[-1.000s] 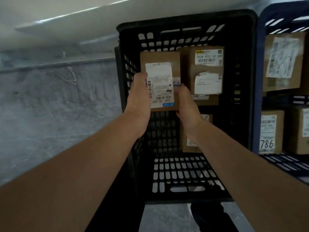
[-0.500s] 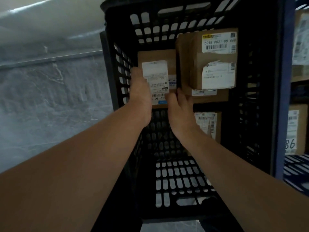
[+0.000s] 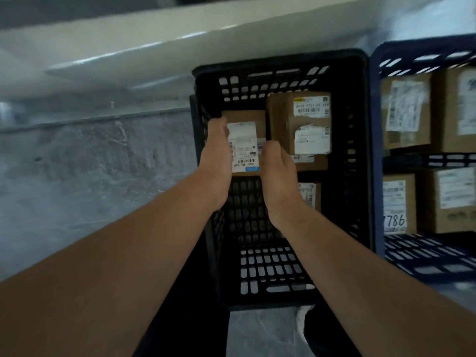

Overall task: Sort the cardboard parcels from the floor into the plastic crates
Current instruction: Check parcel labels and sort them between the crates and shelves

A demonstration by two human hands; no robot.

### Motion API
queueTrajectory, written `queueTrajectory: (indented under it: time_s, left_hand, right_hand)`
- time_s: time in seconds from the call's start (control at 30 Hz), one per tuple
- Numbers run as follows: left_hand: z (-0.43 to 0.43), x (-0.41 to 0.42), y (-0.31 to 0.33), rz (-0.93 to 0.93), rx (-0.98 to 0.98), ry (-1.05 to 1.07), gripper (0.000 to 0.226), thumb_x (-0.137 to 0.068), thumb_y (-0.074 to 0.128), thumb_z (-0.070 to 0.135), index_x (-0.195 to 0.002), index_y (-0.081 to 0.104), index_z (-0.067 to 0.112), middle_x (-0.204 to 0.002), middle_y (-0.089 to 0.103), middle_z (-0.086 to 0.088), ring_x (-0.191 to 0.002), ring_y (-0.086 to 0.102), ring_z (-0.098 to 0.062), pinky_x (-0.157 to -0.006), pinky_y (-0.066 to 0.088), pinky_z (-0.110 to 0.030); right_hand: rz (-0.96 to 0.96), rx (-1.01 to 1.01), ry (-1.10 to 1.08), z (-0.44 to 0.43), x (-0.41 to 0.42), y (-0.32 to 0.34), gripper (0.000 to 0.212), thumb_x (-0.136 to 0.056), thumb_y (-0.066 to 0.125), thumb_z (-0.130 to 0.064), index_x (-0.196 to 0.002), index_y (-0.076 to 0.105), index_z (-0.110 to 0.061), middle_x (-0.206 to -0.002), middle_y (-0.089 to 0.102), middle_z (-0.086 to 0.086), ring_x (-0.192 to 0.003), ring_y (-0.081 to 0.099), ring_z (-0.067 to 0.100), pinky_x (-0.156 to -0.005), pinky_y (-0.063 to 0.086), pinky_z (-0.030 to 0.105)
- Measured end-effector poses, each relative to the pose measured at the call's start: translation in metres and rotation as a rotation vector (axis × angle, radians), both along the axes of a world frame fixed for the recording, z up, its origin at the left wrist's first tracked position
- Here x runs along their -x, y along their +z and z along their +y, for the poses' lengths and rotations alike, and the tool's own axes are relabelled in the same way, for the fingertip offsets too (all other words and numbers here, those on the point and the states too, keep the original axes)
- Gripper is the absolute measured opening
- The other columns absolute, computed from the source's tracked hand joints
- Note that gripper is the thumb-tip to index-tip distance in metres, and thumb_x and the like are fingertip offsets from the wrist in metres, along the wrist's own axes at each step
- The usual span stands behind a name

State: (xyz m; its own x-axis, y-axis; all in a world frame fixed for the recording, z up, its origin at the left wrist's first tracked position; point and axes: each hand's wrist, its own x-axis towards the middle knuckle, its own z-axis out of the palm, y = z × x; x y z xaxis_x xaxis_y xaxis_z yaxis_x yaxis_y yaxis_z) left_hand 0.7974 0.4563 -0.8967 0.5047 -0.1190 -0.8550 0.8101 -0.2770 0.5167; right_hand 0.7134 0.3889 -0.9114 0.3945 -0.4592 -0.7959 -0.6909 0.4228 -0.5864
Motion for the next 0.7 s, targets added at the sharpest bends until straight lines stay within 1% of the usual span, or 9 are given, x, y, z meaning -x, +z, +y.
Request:
queueTrajectory:
  time_s: [0.07, 0.13, 0.2, 0.33, 0.43, 0.5, 0.6, 0.63, 0.7]
  left_hand:
    - [0.006, 0.005, 0.031, -0.031, 0.012, -0.054, 0.049, -0.103, 0.035, 0.053, -0.105, 0.072, 0.022, -0.079, 0.078, 0.010, -0.065, 0.071, -0.002, -0.067, 0.051, -0.022]
    - [0.010, 0.012, 0.066, -0.048, 0.023, -0.069, 0.050, -0.103, 0.036, 0.052, -0.108, 0.075, 0.020, -0.090, 0.080, 0.006, -0.068, 0.071, -0.002, -0.068, 0.052, -0.021]
    - [0.016, 0.022, 0.106, -0.087, 0.011, -0.047, 0.048, -0.104, 0.039, 0.050, -0.108, 0.075, 0.018, -0.092, 0.079, 0.004, -0.065, 0.069, -0.001, -0.059, 0.053, -0.015]
    - [0.027, 0.050, 0.198, -0.168, -0.011, 0.009, 0.040, -0.107, 0.034, 0.045, -0.081, 0.059, 0.027, -0.045, 0.061, 0.024, -0.039, 0.056, 0.012, -0.035, 0.039, -0.007]
    - [0.035, 0.073, 0.274, -0.230, -0.035, 0.071, 0.040, -0.106, 0.033, 0.048, -0.082, 0.057, 0.027, -0.043, 0.058, 0.023, -0.037, 0.054, 0.009, -0.031, 0.035, -0.007]
    - [0.047, 0.081, 0.315, -0.256, -0.043, 0.138, 0.041, -0.104, 0.034, 0.054, -0.109, 0.065, 0.027, -0.076, 0.066, 0.020, -0.060, 0.058, 0.005, -0.049, 0.045, -0.011]
    - [0.067, 0.089, 0.396, -0.316, -0.016, 0.263, 0.058, -0.100, 0.036, 0.060, -0.144, 0.055, 0.026, -0.137, 0.056, 0.006, -0.115, 0.053, -0.009, -0.104, 0.040, -0.030]
    - [0.076, 0.091, 0.425, -0.338, -0.008, 0.282, 0.059, -0.100, 0.036, 0.061, -0.144, 0.055, 0.028, -0.146, 0.052, 0.004, -0.128, 0.048, -0.014, -0.114, 0.035, -0.039]
    - [0.095, 0.094, 0.479, -0.406, 0.041, 0.330, 0.051, -0.102, 0.035, 0.056, -0.137, 0.060, 0.028, -0.141, 0.057, 0.005, -0.132, 0.047, -0.016, -0.115, 0.035, -0.039]
  right_hand:
    - [-0.032, -0.006, 0.002, 0.000, -0.004, 0.032, 0.044, -0.100, 0.042, -0.045, -0.099, 0.066, -0.008, -0.101, 0.074, 0.016, -0.091, 0.068, 0.026, -0.084, 0.054, 0.042]
    - [-0.074, -0.019, 0.012, 0.002, -0.006, 0.068, 0.049, -0.099, 0.044, -0.047, -0.103, 0.068, -0.005, -0.107, 0.075, 0.019, -0.100, 0.073, 0.034, -0.092, 0.059, 0.046]
    - [-0.115, -0.018, 0.047, 0.005, -0.004, 0.107, 0.047, -0.094, 0.046, -0.049, -0.099, 0.070, -0.009, -0.105, 0.074, 0.017, -0.101, 0.072, 0.035, -0.095, 0.058, 0.048]
    - [-0.248, -0.018, 0.171, 0.009, 0.007, 0.189, 0.031, -0.102, 0.045, -0.042, -0.083, 0.058, -0.021, -0.084, 0.061, 0.003, -0.079, 0.060, 0.019, -0.077, 0.052, 0.042]
    - [-0.286, 0.008, 0.274, 0.016, 0.023, 0.257, 0.035, -0.110, 0.045, -0.039, -0.086, 0.064, -0.022, -0.086, 0.063, -0.004, -0.077, 0.061, 0.006, -0.076, 0.049, 0.033]
    - [-0.312, 0.028, 0.361, 0.026, 0.032, 0.305, 0.038, -0.111, 0.046, -0.038, -0.105, 0.069, -0.008, -0.101, 0.070, 0.006, -0.089, 0.064, 0.012, -0.077, 0.046, 0.031]
    - [-0.378, 0.090, 0.438, 0.042, 0.042, 0.383, 0.044, -0.112, 0.046, -0.036, -0.129, 0.061, 0.001, -0.130, 0.062, 0.013, -0.111, 0.065, 0.023, -0.091, 0.052, 0.034]
    - [-0.404, 0.108, 0.468, 0.048, 0.045, 0.411, 0.044, -0.113, 0.045, -0.036, -0.129, 0.060, 0.002, -0.131, 0.061, 0.012, -0.119, 0.061, 0.024, -0.101, 0.052, 0.035]
    - [-0.457, 0.133, 0.506, 0.060, 0.049, 0.468, 0.041, -0.113, 0.044, -0.039, -0.120, 0.064, -0.003, -0.126, 0.065, 0.006, -0.122, 0.059, 0.022, -0.105, 0.050, 0.038]
